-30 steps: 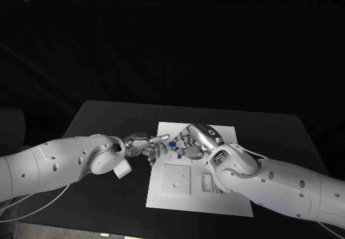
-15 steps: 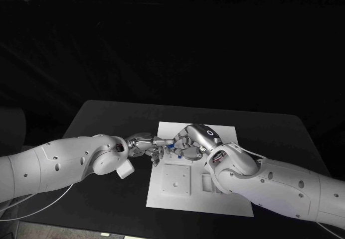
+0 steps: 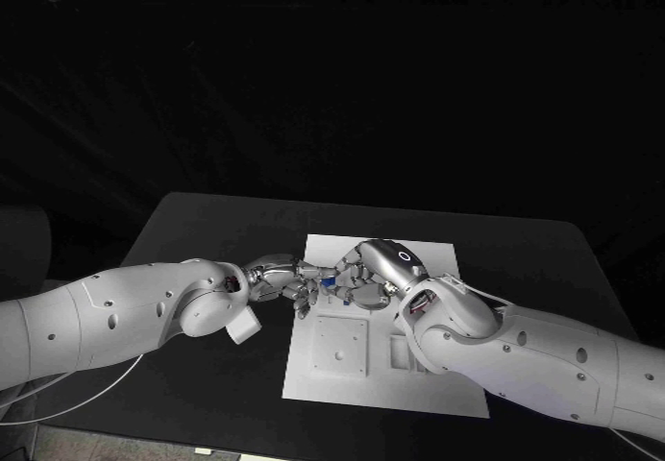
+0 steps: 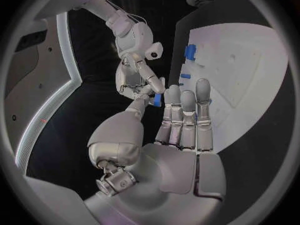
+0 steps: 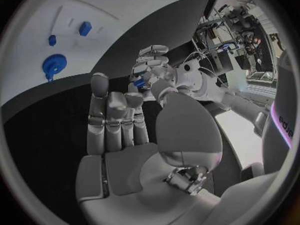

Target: Assemble the parts on the task board

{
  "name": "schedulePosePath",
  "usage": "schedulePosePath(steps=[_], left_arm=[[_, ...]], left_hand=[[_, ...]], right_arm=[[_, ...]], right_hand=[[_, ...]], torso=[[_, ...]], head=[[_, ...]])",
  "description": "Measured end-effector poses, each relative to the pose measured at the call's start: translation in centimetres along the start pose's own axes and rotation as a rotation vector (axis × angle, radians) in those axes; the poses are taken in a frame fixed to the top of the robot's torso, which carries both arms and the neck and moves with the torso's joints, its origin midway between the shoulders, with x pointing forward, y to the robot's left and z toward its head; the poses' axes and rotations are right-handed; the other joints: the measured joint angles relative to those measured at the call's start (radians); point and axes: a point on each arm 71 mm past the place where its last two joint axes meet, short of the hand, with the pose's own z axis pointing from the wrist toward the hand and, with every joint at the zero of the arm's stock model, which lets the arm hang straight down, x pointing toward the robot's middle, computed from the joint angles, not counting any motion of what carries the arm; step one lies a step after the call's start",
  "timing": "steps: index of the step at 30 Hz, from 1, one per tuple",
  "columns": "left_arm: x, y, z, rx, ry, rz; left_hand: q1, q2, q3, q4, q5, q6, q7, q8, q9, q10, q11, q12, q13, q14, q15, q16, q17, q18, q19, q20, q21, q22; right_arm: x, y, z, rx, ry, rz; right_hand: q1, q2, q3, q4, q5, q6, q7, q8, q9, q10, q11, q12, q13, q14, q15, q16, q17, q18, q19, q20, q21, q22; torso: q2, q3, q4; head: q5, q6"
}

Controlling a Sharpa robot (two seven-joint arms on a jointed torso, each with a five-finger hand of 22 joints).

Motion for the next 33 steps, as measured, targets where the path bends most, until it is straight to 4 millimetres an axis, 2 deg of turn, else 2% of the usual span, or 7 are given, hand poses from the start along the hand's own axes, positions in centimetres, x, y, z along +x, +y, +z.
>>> schedulePosePath(steps=[8, 13, 20, 25, 33], left_arm=[[-0.16, -0.06, -0.03, 0.008, -0.006, -0.017], [-0.24, -0.05, -0.04, 0.010, -0.007, -0.024], [-0.34, 0.00, -0.08, 0.012, -0.006, -0.032], [-0.39, 0.03, -0.12, 0.012, -0.003, -0.036], [-0.44, 0.07, -0.19, 0.011, 0.003, -0.040]], left_hand=[[-0.001, -0.001, 0.012, 0.004, 0.028, 0.003, -0.003, 0.004, 0.005, 0.002, -0.002, 0.000, 0.000, 0.000, 0.000, 0.000, 0.000, 0.000, 0.000, 0.000, 0.000, 0.005], [-0.006, -0.006, 0.044, -0.019, 0.124, 0.004, -0.004, 0.004, 0.009, 0.002, -0.002, 0.000, -0.001, -0.003, -0.003, 0.000, 0.002, 0.000, 0.000, 0.000, -0.006, 0.011], [-0.011, -0.011, 0.098, -0.063, 0.228, 0.007, -0.007, 0.004, 0.016, 0.002, -0.009, 0.000, -0.002, -0.003, -0.003, 0.000, 0.005, 0.000, -0.002, -0.002, -0.006, 0.018], [-0.015, -0.015, 0.124, -0.101, 0.232, 0.011, -0.011, 0.004, 0.023, 0.006, -0.012, 0.000, -0.002, -0.007, -0.007, 0.000, 0.008, 0.000, 0.000, -0.008, -0.006, 0.028], [-0.008, -0.011, 0.111, -0.115, 0.216, 0.011, -0.011, 0.004, 0.021, 0.006, -0.012, -0.007, -0.004, -0.007, -0.007, 0.000, 0.008, 0.000, 0.000, -0.008, -0.017, 0.030]], right_arm=[[0.09, 0.02, -0.04, -0.005, 0.008, -0.001], [0.10, 0.00, -0.04, -0.005, 0.010, -0.001], [0.11, -0.06, -0.04, -0.004, 0.013, -0.002], [0.12, -0.08, -0.03, -0.004, 0.015, -0.003], [0.14, -0.08, -0.03, -0.005, 0.016, -0.002]], right_hand=[[0.000, 0.000, -0.003, -0.003, 0.000, 0.002, -0.002, 0.000, 0.000, 0.000, 0.000, 0.000, 0.000, 0.000, 0.000, 0.000, 0.000, 0.000, 0.000, 0.000, 0.000, 0.002], [0.000, 0.000, -0.003, -0.003, 0.000, 0.002, -0.002, 0.000, 0.000, 0.000, 0.000, 0.000, 0.000, 0.000, 0.000, 0.000, 0.000, 0.000, 0.000, 0.000, 0.000, 0.002], [0.000, 0.000, -0.003, -0.003, 0.000, 0.002, -0.002, 0.000, 0.000, 0.000, 0.000, 0.000, 0.000, 0.000, 0.000, 0.000, 0.000, 0.000, 0.000, 0.000, 0.000, 0.002], [0.000, 0.000, -0.003, -0.003, 0.000, 0.000, 0.000, -0.001, 0.000, 0.000, 0.000, 0.000, 0.002, 0.000, 0.000, 0.000, 0.001, 0.000, 0.000, 0.000, -0.004, 0.004], [-0.001, 0.000, -0.004, -0.004, -0.001, 0.000, 0.000, -0.001, 0.000, 0.000, 0.000, 0.000, 0.002, 0.000, 0.000, 0.000, 0.001, 0.000, 0.000, 0.000, -0.004, 0.004]], torso=[[0.000, 0.0005, 0.0001], [0.000, 0.0005, 0.0001], [0.000, 0.0006, -0.0002], [0.000, 0.0005, 0.0000], [0.000, 0.0005, 0.0004]], head=[[0.000, -0.001], [-0.001, -0.001], [-0.002, -0.001], [-0.003, -0.001], [-0.004, -0.003]])
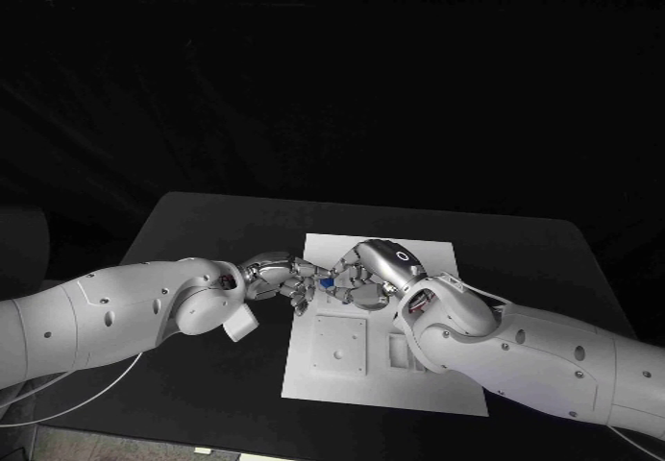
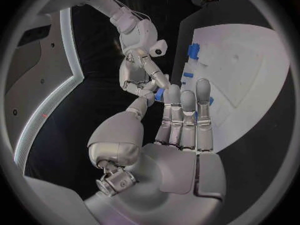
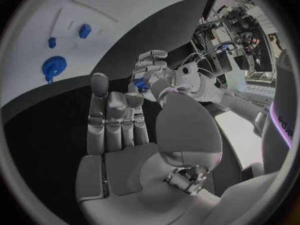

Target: Assemble the parts on the task board

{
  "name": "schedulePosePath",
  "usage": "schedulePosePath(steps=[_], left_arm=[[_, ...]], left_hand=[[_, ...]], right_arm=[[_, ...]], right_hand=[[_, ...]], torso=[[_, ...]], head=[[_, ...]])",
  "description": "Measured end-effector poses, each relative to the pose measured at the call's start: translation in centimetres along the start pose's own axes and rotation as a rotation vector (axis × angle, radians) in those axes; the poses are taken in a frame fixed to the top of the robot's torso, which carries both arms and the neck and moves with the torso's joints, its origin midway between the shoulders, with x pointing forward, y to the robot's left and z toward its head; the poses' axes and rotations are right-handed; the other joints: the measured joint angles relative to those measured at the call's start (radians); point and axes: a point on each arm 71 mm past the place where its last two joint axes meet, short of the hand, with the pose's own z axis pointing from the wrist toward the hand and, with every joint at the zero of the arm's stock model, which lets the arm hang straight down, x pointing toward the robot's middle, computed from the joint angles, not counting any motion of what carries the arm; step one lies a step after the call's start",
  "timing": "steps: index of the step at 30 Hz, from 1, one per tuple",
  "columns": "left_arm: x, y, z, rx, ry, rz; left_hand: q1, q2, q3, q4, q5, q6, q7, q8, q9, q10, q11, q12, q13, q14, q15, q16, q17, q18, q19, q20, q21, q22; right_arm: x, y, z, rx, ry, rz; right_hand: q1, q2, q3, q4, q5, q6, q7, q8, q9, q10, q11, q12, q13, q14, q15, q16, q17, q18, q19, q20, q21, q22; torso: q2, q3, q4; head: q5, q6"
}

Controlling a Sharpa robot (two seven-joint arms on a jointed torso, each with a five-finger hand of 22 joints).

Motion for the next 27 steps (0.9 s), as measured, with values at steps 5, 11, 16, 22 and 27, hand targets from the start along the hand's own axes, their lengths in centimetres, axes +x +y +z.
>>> schedulePosePath(steps=[5, 11, 16, 22, 27], left_arm=[[-0.05, 0.03, -0.05, -0.002, 0.003, -0.002], [-0.09, 0.05, -0.08, -0.004, 0.008, -0.004], [-0.14, 0.07, -0.12, -0.004, 0.009, -0.005], [-0.21, 0.09, -0.18, -0.004, 0.010, -0.005], [-0.22, 0.08, -0.18, -0.003, 0.012, -0.005]], left_hand=[[0.035, -0.009, -0.026, -0.001, -0.035, 0.004, -0.004, -0.006, -0.003, 0.000, 0.000, -0.005, -0.001, 0.000, 0.000, -0.001, 0.000, 0.000, 0.000, 0.000, -0.007, 0.003], [0.076, 0.001, -0.016, -0.017, -0.031, 0.004, -0.004, -0.015, -0.009, 0.000, 0.000, -0.009, -0.002, 0.000, 0.000, -0.004, 0.000, 0.000, 0.000, 0.000, -0.013, 0.004], [0.110, 0.015, 0.006, -0.044, -0.018, 0.004, -0.003, -0.016, -0.012, 0.000, 0.000, -0.014, -0.005, 0.000, 0.000, -0.004, 0.000, 0.000, 0.000, 0.000, -0.013, 0.008], [0.138, 0.031, 0.028, -0.067, -0.015, 0.009, -0.008, -0.024, -0.016, 0.006, -0.006, -0.032, -0.013, 0.000, 0.000, -0.004, 0.000, 0.000, 0.000, 0.000, -0.013, 0.017], [0.149, 0.041, 0.044, -0.074, -0.015, 0.015, -0.004, -0.028, -0.016, 0.018, -0.007, -0.051, -0.020, 0.000, 0.000, -0.008, 0.000, 0.000, -0.004, -0.004, -0.013, 0.023]], right_arm=[[0.03, 0.00, -0.01, 0.000, 0.002, 0.000], [0.05, 0.00, -0.01, -0.001, 0.003, 0.001], [0.05, 0.02, -0.01, -0.002, 0.003, 0.001], [0.07, 0.06, -0.02, -0.005, 0.004, 0.002], [0.09, 0.06, -0.04, -0.006, 0.006, 0.002]], right_hand=[[-0.004, 0.004, 0.000, 0.000, 0.000, 0.000, 0.000, -0.003, 0.000, 0.000, 0.000, 0.000, 0.000, 0.000, 0.000, -0.004, 0.000, 0.000, 0.000, 0.000, 0.000, 0.002], [-0.003, 0.004, 0.000, 0.000, 0.000, 0.000, 0.000, -0.003, 0.000, 0.000, 0.000, 0.000, 0.000, 0.000, 0.000, -0.004, 0.000, 0.000, 0.000, 0.000, 0.000, 0.002], [-0.001, 0.007, 0.000, 0.000, -0.002, 0.000, 0.000, 0.001, 0.000, 0.000, 0.000, 0.000, 0.000, 0.000, 0.000, -0.004, 0.000, 0.000, 0.000, 0.000, 0.000, 0.002], [-0.001, 0.007, -0.001, -0.001, 0.001, 0.001, -0.002, 0.001, 0.000, 0.000, 0.000, 0.000, 0.000, 0.000, 0.000, -0.004, 0.000, 0.000, 0.000, 0.000, 0.000, 0.002], [-0.001, 0.007, -0.002, -0.002, 0.001, 0.001, -0.002, 0.001, 0.000, 0.000, 0.000, 0.000, 0.000, 0.000, 0.000, -0.004, 0.000, 0.000, 0.000, 0.000, -0.003, 0.003]], torso=[[0.000, -0.0003, -0.0005], [0.000, -0.0003, -0.0006], [0.000, -0.0001, -0.0007], [0.000, 0.0000, -0.0007], [0.000, 0.0003, -0.0007]], head=[[0.000, 0.000], [-0.001, -0.002], [-0.002, -0.003], [-0.003, -0.004], [-0.004, -0.004]])
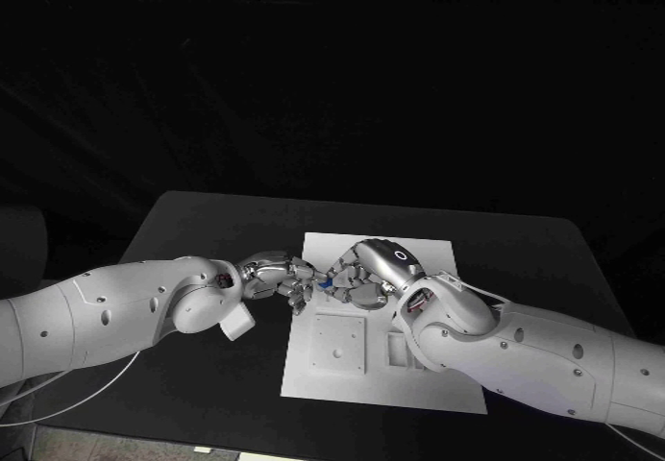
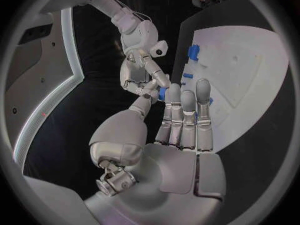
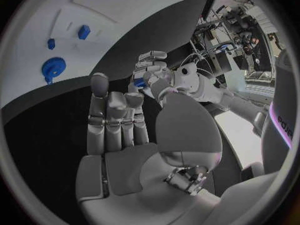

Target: Assemble the parts on the task board

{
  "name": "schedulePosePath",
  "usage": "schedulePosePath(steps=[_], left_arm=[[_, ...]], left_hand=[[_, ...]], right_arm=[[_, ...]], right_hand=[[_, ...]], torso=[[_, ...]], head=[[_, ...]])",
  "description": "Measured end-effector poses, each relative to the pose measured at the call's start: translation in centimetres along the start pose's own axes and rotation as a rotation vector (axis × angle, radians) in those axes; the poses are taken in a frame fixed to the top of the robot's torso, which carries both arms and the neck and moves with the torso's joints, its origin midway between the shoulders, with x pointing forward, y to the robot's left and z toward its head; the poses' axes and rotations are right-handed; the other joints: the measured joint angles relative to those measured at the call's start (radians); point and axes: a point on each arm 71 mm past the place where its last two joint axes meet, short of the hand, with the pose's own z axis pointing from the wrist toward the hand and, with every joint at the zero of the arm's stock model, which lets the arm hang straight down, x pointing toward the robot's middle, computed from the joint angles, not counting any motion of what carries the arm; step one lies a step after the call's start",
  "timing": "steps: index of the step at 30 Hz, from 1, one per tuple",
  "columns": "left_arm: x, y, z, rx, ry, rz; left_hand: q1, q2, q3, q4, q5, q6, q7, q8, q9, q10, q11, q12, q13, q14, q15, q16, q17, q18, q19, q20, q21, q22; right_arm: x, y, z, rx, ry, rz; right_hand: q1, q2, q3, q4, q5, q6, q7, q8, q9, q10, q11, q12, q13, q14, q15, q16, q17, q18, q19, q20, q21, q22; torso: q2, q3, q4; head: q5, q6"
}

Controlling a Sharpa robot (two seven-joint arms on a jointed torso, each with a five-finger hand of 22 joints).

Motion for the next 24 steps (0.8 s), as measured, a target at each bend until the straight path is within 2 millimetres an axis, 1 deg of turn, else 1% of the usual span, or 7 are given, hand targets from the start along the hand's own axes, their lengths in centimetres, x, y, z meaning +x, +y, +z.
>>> schedulePosePath(steps=[5, 14, 17, 20, 21, 22, 24], left_arm=[[-0.02, -0.02, 0.00, 0.001, 0.000, 0.000], [-0.01, 0.01, 0.00, 0.003, -0.001, -0.002], [0.00, 0.01, 0.00, 0.003, -0.002, -0.004], [-0.01, -0.02, 0.00, 0.004, -0.006, -0.005], [-0.01, -0.04, 0.00, 0.004, -0.007, -0.005], [-0.01, -0.05, 0.00, 0.005, -0.007, -0.006], [0.05, -0.09, 0.03, 0.006, -0.009, -0.006]], left_hand=[[0.012, 0.012, 0.023, 0.005, -0.001, 0.023, 0.016, -0.014, -0.007, 0.025, -0.003, -0.019, -0.006, 0.008, -0.007, 0.000, 0.000, 0.000, 0.005, -0.005, 0.000, 0.007], [0.021, 0.013, 0.033, 0.006, -0.009, 0.052, 0.030, -0.041, -0.010, 0.064, -0.007, -0.048, -0.003, 0.030, -0.021, -0.011, 0.011, 0.000, 0.015, -0.015, 0.004, 0.021], [0.027, 0.007, 0.033, 0.006, -0.011, 0.054, 0.033, -0.042, -0.008, 0.071, -0.007, -0.048, 0.000, 0.033, -0.022, -0.011, 0.015, 0.000, 0.016, -0.016, 0.009, 0.025], [0.027, 0.007, 0.033, 0.006, -0.012, 0.061, 0.032, -0.045, -0.007, 0.082, -0.007, -0.054, 0.004, 0.043, -0.024, -0.011, 0.021, -0.001, 0.022, -0.021, 0.015, 0.031], [0.032, 0.002, 0.034, 0.006, -0.004, 0.064, 0.036, -0.045, -0.007, 0.082, -0.007, -0.056, 0.004, 0.043, -0.025, -0.011, 0.023, -0.001, 0.022, -0.021, 0.016, 0.035], [0.033, 0.001, 0.034, 0.006, -0.002, 0.065, 0.036, -0.046, -0.007, 0.083, -0.007, -0.058, 0.004, 0.044, -0.025, -0.011, 0.024, -0.001, 0.022, -0.021, 0.018, 0.035], [0.033, 0.001, 0.039, 0.011, 0.009, 0.073, 0.034, -0.056, -0.007, 0.093, -0.008, -0.067, 0.006, 0.052, -0.028, -0.011, 0.028, -0.001, 0.024, -0.024, 0.022, 0.040]], right_arm=[[0.03, 0.01, -0.01, -0.002, 0.004, 0.000], [0.02, -0.04, 0.00, -0.003, 0.010, -0.001], [0.01, -0.10, -0.01, -0.002, 0.011, -0.001], [0.01, -0.18, -0.03, 0.001, 0.011, 0.000], [0.01, -0.25, -0.04, 0.003, 0.011, 0.000], [0.00, -0.30, -0.05, 0.004, 0.011, 0.000], [-0.04, -0.49, -0.07, 0.010, 0.007, 0.001]], right_hand=[[0.001, 0.001, -0.002, -0.002, 0.000, 0.000, 0.000, 0.000, 0.000, 0.000, 0.000, -0.004, 0.001, 0.000, 0.000, 0.000, 0.000, 0.000, 0.000, 0.000, -0.006, 0.002], [0.001, 0.001, -0.017, 0.000, 0.000, -0.001, 0.001, -0.001, 0.000, 0.000, 0.000, -0.020, -0.008, 0.000, 0.000, -0.016, -0.005, 0.000, 0.000, 0.000, -0.019, 0.002], [0.001, 0.001, -0.033, 0.004, 0.004, -0.017, 0.010, -0.001, 0.000, -0.012, 0.007, -0.048, -0.029, -0.010, 0.003, -0.040, -0.020, 0.000, 0.000, 0.000, -0.029, -0.002], [-0.002, -0.002, -0.056, 0.011, 0.017, -0.059, 0.023, 0.004, 0.000, -0.041, 0.014, -0.100, -0.071, -0.033, 0.009, -0.091, -0.052, 0.000, -0.009, 0.009, -0.044, -0.014], [-0.007, -0.007, -0.076, 0.016, 0.017, -0.085, 0.031, 0.009, -0.001, -0.051, 0.017, -0.122, -0.089, -0.045, 0.013, -0.123, -0.074, 0.000, -0.013, 0.013, -0.056, -0.024], [-0.007, -0.007, -0.083, 0.017, 0.015, -0.091, 0.033, 0.008, -0.001, -0.053, 0.019, -0.125, -0.093, -0.047, 0.014, -0.130, -0.079, 0.000, -0.015, 0.015, -0.060, -0.027], [-0.012, -0.012, -0.132, 0.026, 0.007, -0.140, 0.047, 0.005, -0.004, -0.066, 0.030, -0.142, -0.113, -0.065, 0.025, -0.172, -0.112, 0.000, -0.022, 0.022, -0.084, -0.050]], torso=[[0.000, 0.0000, 0.0000], [0.000, -0.0002, 0.0003], [0.000, -0.0003, 0.0006], [0.000, -0.0003, 0.0006], [0.000, -0.0002, 0.0006], [0.000, -0.0002, 0.0006], [0.000, -0.0002, 0.0006]], head=[[-0.001, 0.000], [-0.003, -0.001], [-0.004, -0.002], [-0.004, -0.002], [-0.004, -0.002], [-0.004, -0.002], [-0.004, -0.002]])
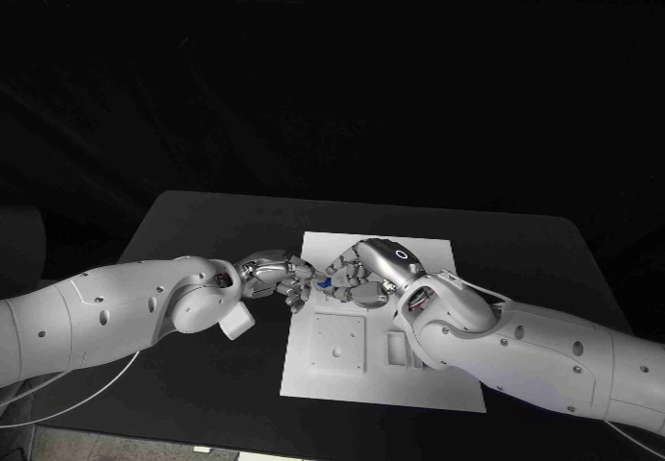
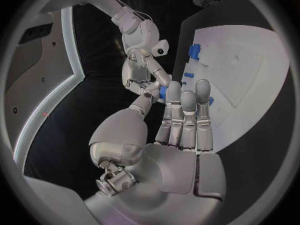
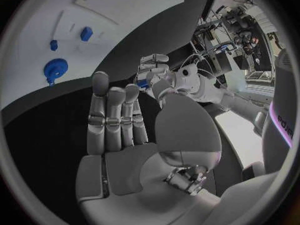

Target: Assemble the parts on the task board

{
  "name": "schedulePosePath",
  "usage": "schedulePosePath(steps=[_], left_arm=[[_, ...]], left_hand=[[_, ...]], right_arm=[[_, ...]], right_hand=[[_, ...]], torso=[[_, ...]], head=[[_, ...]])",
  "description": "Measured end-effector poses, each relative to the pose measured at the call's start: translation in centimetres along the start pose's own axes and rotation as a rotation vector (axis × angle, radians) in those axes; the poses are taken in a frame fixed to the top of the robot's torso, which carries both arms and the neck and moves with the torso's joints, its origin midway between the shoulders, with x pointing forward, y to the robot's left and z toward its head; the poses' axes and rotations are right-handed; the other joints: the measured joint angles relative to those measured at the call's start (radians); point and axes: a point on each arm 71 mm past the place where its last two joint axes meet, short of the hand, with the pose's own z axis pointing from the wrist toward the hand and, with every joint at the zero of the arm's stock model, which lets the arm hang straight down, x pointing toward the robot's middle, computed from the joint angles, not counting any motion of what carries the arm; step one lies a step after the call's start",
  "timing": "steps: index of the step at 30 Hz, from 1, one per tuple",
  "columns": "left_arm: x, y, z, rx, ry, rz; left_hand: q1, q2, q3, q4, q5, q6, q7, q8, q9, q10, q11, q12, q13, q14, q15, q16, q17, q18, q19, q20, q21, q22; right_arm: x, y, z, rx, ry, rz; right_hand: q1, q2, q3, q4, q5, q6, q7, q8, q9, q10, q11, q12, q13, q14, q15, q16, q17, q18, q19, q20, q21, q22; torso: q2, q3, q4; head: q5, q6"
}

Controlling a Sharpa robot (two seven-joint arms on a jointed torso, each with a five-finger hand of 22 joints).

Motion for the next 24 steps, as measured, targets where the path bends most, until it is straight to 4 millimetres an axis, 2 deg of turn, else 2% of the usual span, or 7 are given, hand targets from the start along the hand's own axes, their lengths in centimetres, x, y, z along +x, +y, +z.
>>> schedulePosePath(steps=[7, 8, 9, 12, 16, 22, 24], left_arm=[[0.0, -0.1, 0.1, -0.001, -0.019, 0.002], [0.0, -0.1, 0.1, -0.002, -0.023, 0.003], [0.0, -0.1, 0.1, -0.004, -0.027, 0.004], [-0.1, -0.1, 0.1, -0.011, -0.043, 0.008], [-0.4, -0.3, 0.1, -0.027, -0.067, 0.018], [-1.3, -1.2, 0.0, -0.074, -0.112, 0.062], [-1.8, -1.7, 0.0, -0.101, -0.131, 0.091]], left_hand=[[0.013, -0.013, 0.018, 0.018, 0.030, 0.022, 0.003, -0.023, 0.000, 0.020, -0.001, -0.026, 0.008, 0.023, -0.008, -0.016, 0.012, -0.008, 0.009, -0.009, 0.009, 0.011], [0.021, -0.021, 0.027, 0.027, 0.009, 0.022, 0.003, -0.025, 0.000, 0.020, -0.001, -0.028, 0.008, 0.024, -0.008, -0.016, 0.013, -0.009, 0.011, -0.011, 0.009, 0.012], [0.030, -0.030, 0.054, 0.053, -0.034, 0.030, 0.007, -0.034, 0.000, 0.031, -0.001, -0.037, 0.008, 0.030, -0.013, -0.021, 0.014, -0.010, 0.012, -0.012, 0.013, 0.016], [0.018, -0.044, 0.090, 0.090, -0.051, 0.051, 0.010, -0.051, 0.000, 0.056, -0.002, -0.060, 0.007, 0.046, -0.016, -0.036, 0.019, -0.015, 0.015, -0.015, 0.024, 0.026], [0.008, -0.067, 0.099, 0.099, -0.043, 0.081, -0.002, -0.071, 0.002, 0.086, -0.021, -0.076, 0.013, 0.059, -0.021, -0.048, 0.026, -0.014, 0.021, -0.021, 0.025, 0.028], [0.004, -0.082, 0.106, 0.106, -0.023, 0.115, -0.002, -0.116, 0.030, 0.118, -0.028, -0.108, 0.023, 0.091, -0.025, -0.070, 0.040, -0.015, 0.037, -0.030, 0.025, 0.028], [0.005, -0.106, 0.126, 0.107, -0.021, 0.141, -0.002, -0.145, 0.045, 0.143, -0.031, -0.131, 0.028, 0.113, -0.030, -0.092, 0.042, -0.015, 0.049, -0.036, 0.025, 0.025]], right_arm=[[-0.2, -0.4, -0.1, 0.018, -0.019, 0.012], [-0.2, -0.5, -0.1, 0.020, -0.022, 0.014], [-0.3, -0.5, -0.1, 0.022, -0.025, 0.015], [-0.4, -0.8, -0.2, 0.030, -0.033, 0.020], [-0.6, -1.3, -0.5, 0.045, -0.044, 0.024], [-1.6, -2.9, -1.3, 0.083, -0.066, 0.031], [-2.3, -3.5, -1.5, 0.100, -0.081, 0.034]], right_hand=[[0.011, 0.011, -0.115, 0.022, 0.012, -0.085, 0.024, 0.000, -0.002, -0.020, 0.012, -0.009, -0.052, -0.022, 0.012, -0.020, -0.046, 0.000, 0.004, 0.014, -0.052, -0.058], [0.011, 0.011, -0.125, 0.024, 0.016, -0.093, 0.026, 0.000, -0.002, -0.023, 0.016, -0.009, -0.060, -0.024, 0.014, -0.020, -0.053, 0.000, 0.004, 0.015, -0.058, -0.065], [0.015, 0.015, -0.138, 0.029, 0.022, -0.098, 0.027, 0.000, -0.002, -0.023, 0.016, -0.009, -0.072, -0.026, 0.016, -0.020, -0.063, 0.000, 0.007, 0.018, -0.066, -0.075], [0.024, 0.010, -0.154, 0.042, 0.031, -0.106, 0.028, 0.000, -0.002, -0.032, 0.017, -0.009, -0.096, -0.034, 0.017, -0.020, -0.085, 0.000, 0.009, 0.020, -0.079, -0.094], [0.024, 0.010, -0.158, 0.046, 0.048, -0.106, 0.028, 0.000, -0.002, -0.032, 0.017, -0.009, -0.109, -0.034, 0.017, -0.020, -0.097, 0.000, 0.009, 0.020, -0.081, -0.103], [0.024, 0.010, -0.160, 0.049, 0.074, -0.106, 0.028, 0.000, -0.002, -0.032, 0.017, -0.009, -0.115, -0.034, 0.017, -0.020, -0.102, 0.000, 0.009, 0.020, -0.081, -0.105], [0.028, 0.014, -0.160, 0.049, 0.090, -0.103, 0.025, 0.000, -0.002, -0.036, 0.014, -0.009, -0.117, -0.037, 0.014, -0.020, -0.104, 0.000, 0.009, 0.020, -0.081, -0.105]], torso=[[0.000, 0.0005, -0.0002], [0.000, 0.0005, -0.0003], [0.000, 0.0005, -0.0004], [0.000, 0.0012, -0.0004], [0.000, 0.0022, -0.0004], [-0.001, 0.0032, -0.0012], [-0.001, 0.0035, -0.0020]], head=[[-0.001, 0.000], [-0.001, 0.000], [-0.001, 0.000], [-0.001, 0.000], [-0.001, 0.000], [-0.001, 0.000], [-0.001, 0.000]])
